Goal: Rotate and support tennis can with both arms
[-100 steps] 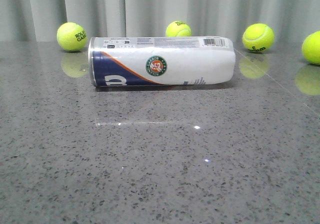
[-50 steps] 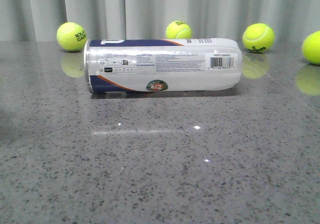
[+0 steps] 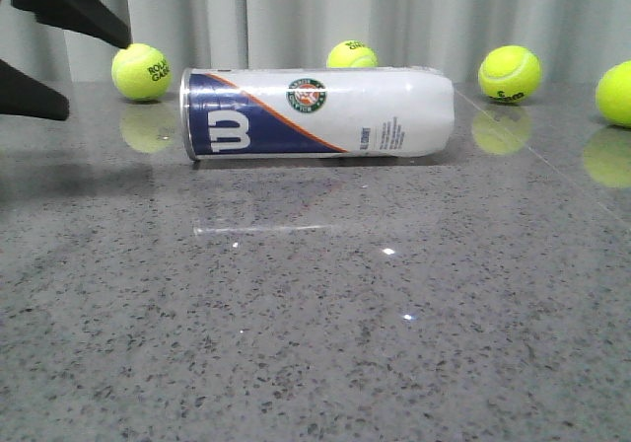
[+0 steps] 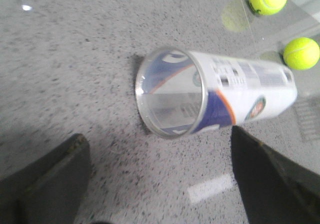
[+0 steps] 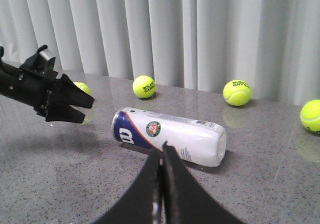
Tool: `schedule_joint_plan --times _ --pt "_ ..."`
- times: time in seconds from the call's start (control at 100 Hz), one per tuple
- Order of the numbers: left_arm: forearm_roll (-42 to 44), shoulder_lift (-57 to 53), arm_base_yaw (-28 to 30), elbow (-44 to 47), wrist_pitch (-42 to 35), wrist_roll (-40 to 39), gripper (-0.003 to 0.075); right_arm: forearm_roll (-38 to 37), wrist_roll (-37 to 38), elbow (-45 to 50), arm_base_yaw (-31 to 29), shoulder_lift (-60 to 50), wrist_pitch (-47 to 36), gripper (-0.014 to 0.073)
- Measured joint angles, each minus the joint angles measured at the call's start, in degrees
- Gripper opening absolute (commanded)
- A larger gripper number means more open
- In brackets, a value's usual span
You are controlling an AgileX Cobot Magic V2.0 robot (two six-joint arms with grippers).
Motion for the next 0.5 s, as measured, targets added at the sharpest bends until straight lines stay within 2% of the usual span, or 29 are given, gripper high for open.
schedule_joint_plan --times 0.21,0.5 --pt "-0.4 6.56 -3.0 -6.08 0.8 0.24 0.0548 0.0 0.0 0.0 0.0 0.0 0.0 -0.006" --pt "-3.75 11.85 -3.97 -12.5 1.43 1.44 0.0548 0.0 0.0 0.0 0.0 0.0 0.0 -0.006"
